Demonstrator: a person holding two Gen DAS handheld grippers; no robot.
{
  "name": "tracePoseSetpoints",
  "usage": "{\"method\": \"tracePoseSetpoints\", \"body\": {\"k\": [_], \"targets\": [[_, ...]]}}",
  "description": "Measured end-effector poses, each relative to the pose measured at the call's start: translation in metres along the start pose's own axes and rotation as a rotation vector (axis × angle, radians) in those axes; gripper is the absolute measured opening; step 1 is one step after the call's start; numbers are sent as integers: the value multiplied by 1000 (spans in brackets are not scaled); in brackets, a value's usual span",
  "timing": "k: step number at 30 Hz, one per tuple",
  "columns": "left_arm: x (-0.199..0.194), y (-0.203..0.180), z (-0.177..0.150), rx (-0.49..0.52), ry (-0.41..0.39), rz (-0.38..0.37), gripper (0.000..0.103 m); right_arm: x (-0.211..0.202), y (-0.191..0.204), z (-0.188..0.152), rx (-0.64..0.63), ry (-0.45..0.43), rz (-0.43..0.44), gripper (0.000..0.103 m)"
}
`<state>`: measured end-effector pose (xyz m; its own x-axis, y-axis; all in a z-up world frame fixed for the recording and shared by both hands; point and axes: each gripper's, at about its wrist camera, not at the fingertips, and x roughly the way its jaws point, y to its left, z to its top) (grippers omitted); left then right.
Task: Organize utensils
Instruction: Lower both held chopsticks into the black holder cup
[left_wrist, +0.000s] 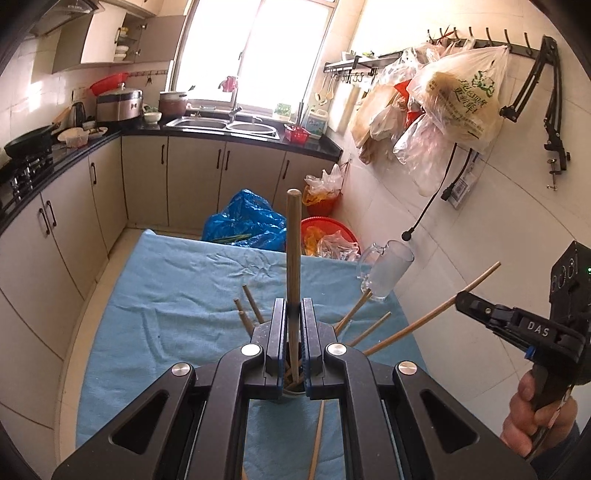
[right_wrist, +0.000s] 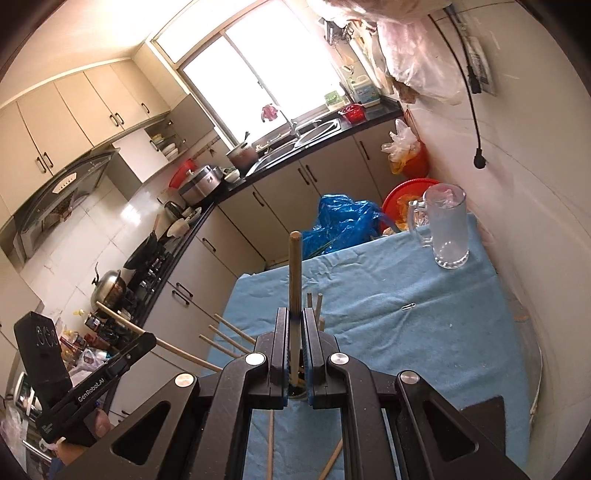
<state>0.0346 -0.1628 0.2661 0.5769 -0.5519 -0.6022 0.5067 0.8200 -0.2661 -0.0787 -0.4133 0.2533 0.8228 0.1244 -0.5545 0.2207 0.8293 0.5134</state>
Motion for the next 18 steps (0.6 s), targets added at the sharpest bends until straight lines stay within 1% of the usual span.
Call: {"method": "tracePoseSetpoints", "body": {"k": [5, 12, 18], "targets": [[23, 2, -7, 4, 42, 4, 6, 26, -1, 0, 1, 37, -15, 7], [50, 4, -21, 15, 105, 12, 6, 53, -4, -12, -12, 102, -22, 7], [68, 5, -32, 31, 143, 27, 6, 78, -7, -23, -28, 151, -61, 7]]}}
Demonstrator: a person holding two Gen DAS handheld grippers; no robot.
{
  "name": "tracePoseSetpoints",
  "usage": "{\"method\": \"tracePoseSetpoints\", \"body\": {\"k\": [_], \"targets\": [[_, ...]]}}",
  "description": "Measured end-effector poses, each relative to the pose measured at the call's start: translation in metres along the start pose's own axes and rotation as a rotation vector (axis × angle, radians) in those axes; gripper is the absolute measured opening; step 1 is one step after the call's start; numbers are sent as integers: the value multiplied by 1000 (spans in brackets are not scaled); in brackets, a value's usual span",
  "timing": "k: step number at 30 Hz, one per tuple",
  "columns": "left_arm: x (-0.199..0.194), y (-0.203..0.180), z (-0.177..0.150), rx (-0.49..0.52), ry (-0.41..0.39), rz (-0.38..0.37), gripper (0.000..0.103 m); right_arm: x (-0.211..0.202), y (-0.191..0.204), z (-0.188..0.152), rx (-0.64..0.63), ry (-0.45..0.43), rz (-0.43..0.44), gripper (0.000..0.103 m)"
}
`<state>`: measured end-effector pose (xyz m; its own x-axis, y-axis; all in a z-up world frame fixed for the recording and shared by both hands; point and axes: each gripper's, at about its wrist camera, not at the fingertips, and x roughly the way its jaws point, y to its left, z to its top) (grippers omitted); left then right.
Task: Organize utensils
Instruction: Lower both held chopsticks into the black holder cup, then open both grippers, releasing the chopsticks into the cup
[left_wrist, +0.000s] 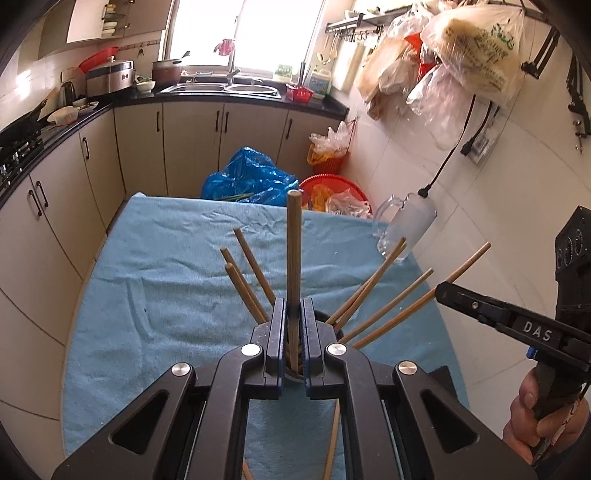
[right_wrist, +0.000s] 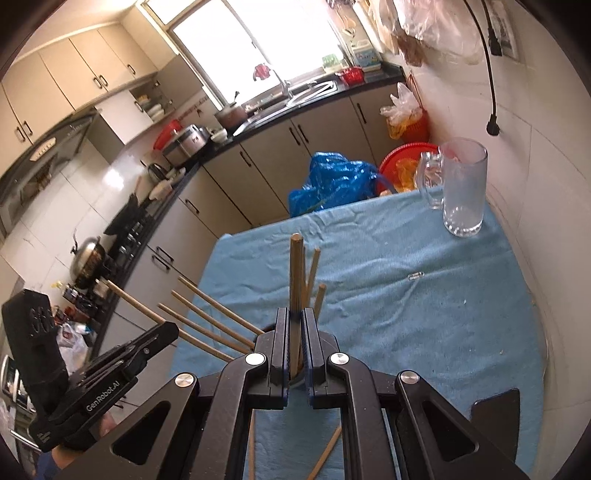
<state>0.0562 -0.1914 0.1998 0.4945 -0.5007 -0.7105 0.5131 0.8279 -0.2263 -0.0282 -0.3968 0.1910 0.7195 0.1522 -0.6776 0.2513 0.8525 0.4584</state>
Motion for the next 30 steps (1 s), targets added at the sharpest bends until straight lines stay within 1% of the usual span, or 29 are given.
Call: {"method": "tracePoseSetpoints", "body": {"k": [3, 8, 10, 11, 12, 13, 16, 17, 18, 20, 21, 25, 28, 30], "targets": [[5, 1, -2, 14, 9, 12, 6, 12, -5, -4, 1, 22, -14, 7], [5, 3, 0, 12, -3, 12, 7, 24, -8, -5, 8, 40, -17, 8], [0, 3, 1, 11, -17, 12, 12, 23, -9, -3, 13, 29, -13, 8], [-3, 3, 1, 9, -25, 11, 19, 21, -10, -2, 14, 26, -11, 9], [-7, 4, 2, 7, -39, 12, 25, 18, -10, -1, 13, 19, -10, 12], [-11, 4, 4, 6, -55, 15, 26, 15, -9, 0, 7, 8, -16, 13], [-23, 3, 8, 4, -83, 16, 29, 2, -6, 0, -7, -24, -24, 23], [-29, 3, 9, 0, -101, 20, 32, -2, -5, -1, -5, -31, -23, 28], [-34, 3, 10, -3, -115, 27, 37, -6, -5, -1, -1, -39, -23, 32], [-45, 3, 11, -11, -153, 46, 44, -15, -5, -3, 8, -62, -25, 36], [-50, 4, 11, -14, -168, 55, 46, -18, -5, -4, 14, -69, -28, 40], [-66, 8, 8, -19, -200, 88, 52, -31, -11, -8, 44, -88, -37, 46], [-74, 12, 3, -28, -204, 102, 55, -37, -17, -12, 64, -94, -44, 48], [-77, 16, -3, -43, -203, 109, 59, -40, -22, -16, 74, -94, -53, 50]]}}
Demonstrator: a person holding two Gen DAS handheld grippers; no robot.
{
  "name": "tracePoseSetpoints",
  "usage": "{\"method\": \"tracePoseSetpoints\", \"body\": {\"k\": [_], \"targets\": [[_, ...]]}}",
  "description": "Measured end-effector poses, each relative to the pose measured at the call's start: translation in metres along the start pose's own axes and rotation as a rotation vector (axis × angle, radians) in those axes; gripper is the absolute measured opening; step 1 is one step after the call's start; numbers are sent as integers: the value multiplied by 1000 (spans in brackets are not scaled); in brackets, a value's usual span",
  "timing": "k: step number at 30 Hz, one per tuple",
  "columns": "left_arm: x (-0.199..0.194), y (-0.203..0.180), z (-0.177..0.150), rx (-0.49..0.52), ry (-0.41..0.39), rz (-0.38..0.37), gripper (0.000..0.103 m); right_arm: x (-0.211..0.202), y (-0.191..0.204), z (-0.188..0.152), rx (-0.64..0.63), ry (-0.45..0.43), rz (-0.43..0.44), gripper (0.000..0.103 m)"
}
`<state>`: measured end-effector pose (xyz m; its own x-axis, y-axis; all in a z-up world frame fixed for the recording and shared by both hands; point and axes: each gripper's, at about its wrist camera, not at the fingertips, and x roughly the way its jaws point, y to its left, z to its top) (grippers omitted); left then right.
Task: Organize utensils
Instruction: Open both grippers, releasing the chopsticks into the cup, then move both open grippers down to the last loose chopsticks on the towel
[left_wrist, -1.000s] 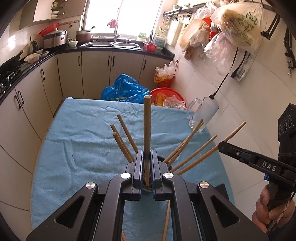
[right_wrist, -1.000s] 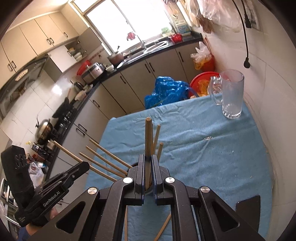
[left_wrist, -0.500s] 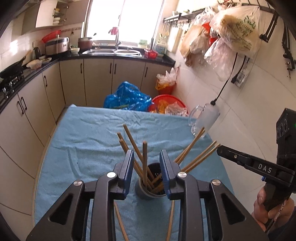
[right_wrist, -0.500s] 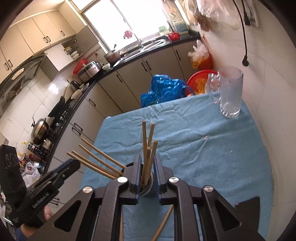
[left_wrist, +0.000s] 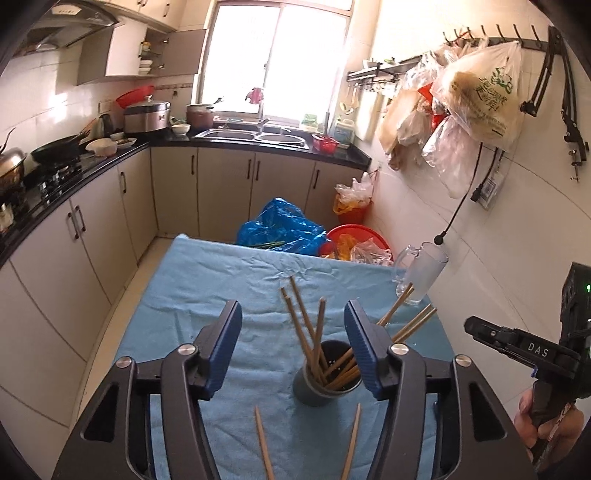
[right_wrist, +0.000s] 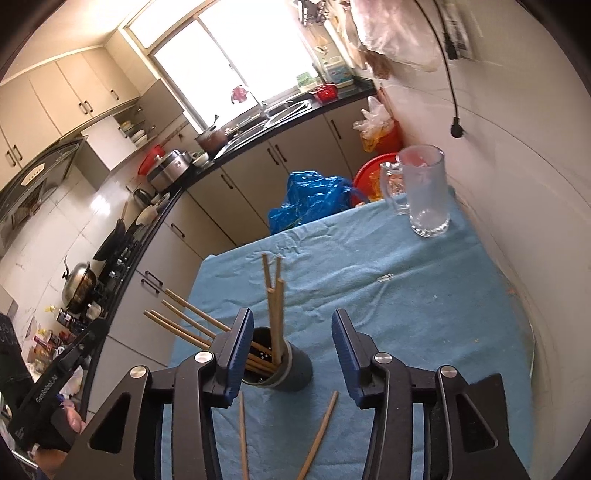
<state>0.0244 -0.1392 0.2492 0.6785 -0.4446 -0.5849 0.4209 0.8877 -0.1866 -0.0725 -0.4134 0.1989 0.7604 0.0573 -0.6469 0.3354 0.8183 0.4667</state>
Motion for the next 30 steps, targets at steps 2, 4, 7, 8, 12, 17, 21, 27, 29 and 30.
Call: {"method": "tracePoseSetpoints", "body": {"k": [2, 4, 7, 8, 12, 17, 21, 27, 29, 30], "targets": [[-3, 7, -6, -16, 9, 7, 59, -2, -5, -6, 13, 2, -10, 52], [-5, 12, -13, -24, 23, 13, 60, -2, -12, -14, 29, 19, -19, 52], [-5, 22, -27, -43, 52, 27, 60, 3, -19, -26, 47, 52, -37, 52], [-5, 26, -32, -51, 62, 29, 60, 4, -21, -29, 52, 63, -43, 52], [-2, 36, -52, -72, 105, 38, 60, 11, -27, -47, 66, 112, -60, 52], [8, 42, -79, -82, 170, 46, 60, 22, -29, -68, 72, 165, -90, 52], [18, 47, -105, -89, 229, 53, 60, 34, -34, -88, 82, 223, -121, 54], [31, 60, -147, -102, 320, 81, 60, 57, -39, -122, 103, 334, -152, 54], [33, 68, -159, -113, 351, 88, 60, 64, -38, -131, 104, 367, -158, 54], [33, 72, -164, -116, 361, 91, 60, 69, -36, -135, 103, 384, -161, 54]]}}
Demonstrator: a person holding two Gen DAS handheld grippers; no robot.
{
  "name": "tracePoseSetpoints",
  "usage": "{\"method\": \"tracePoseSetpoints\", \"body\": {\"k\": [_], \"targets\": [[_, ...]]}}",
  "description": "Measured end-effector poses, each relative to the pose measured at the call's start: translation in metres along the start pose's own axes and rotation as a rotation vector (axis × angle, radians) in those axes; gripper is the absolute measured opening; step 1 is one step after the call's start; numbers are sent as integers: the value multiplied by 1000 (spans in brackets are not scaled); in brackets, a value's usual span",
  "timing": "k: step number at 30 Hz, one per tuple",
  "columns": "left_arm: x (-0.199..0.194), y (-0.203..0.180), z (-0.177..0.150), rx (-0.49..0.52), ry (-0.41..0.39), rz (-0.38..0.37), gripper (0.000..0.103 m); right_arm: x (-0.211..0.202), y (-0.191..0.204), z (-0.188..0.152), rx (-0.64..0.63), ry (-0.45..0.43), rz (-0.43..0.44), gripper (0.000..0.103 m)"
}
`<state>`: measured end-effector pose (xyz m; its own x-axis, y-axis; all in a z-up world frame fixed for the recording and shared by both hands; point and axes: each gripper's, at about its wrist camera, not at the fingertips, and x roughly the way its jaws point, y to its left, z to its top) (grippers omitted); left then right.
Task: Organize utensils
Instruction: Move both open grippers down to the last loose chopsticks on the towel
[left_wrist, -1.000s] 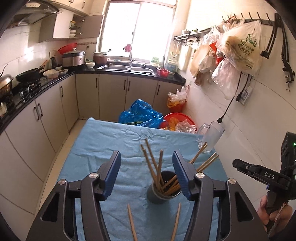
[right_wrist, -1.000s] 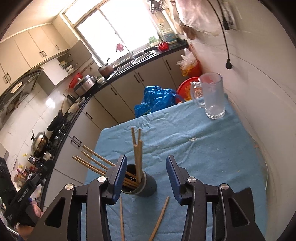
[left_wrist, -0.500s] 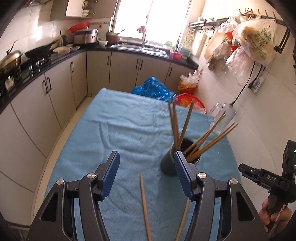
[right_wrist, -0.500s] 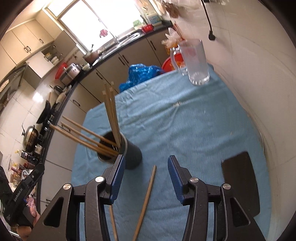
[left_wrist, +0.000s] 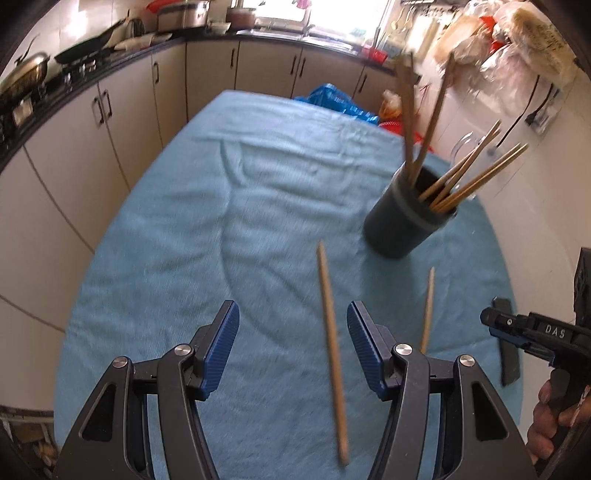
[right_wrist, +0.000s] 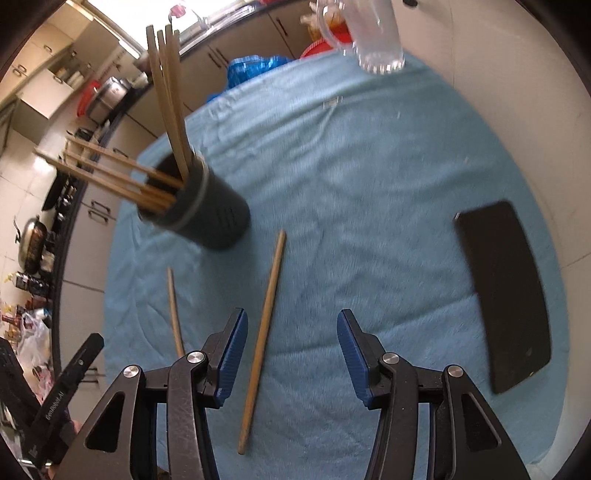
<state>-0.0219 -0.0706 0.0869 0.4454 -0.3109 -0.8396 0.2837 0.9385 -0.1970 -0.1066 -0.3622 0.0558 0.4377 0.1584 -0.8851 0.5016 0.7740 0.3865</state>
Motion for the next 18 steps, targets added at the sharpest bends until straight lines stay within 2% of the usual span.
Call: {"method": "tracePoseSetpoints", "body": {"k": [7, 18], "targets": [[6, 32, -16, -14, 42, 32, 60, 41, 14, 0, -13, 74, -24, 51], [11, 59, -18, 14, 67, 39, 60, 83, 35, 22, -22, 94, -113, 24]]}}
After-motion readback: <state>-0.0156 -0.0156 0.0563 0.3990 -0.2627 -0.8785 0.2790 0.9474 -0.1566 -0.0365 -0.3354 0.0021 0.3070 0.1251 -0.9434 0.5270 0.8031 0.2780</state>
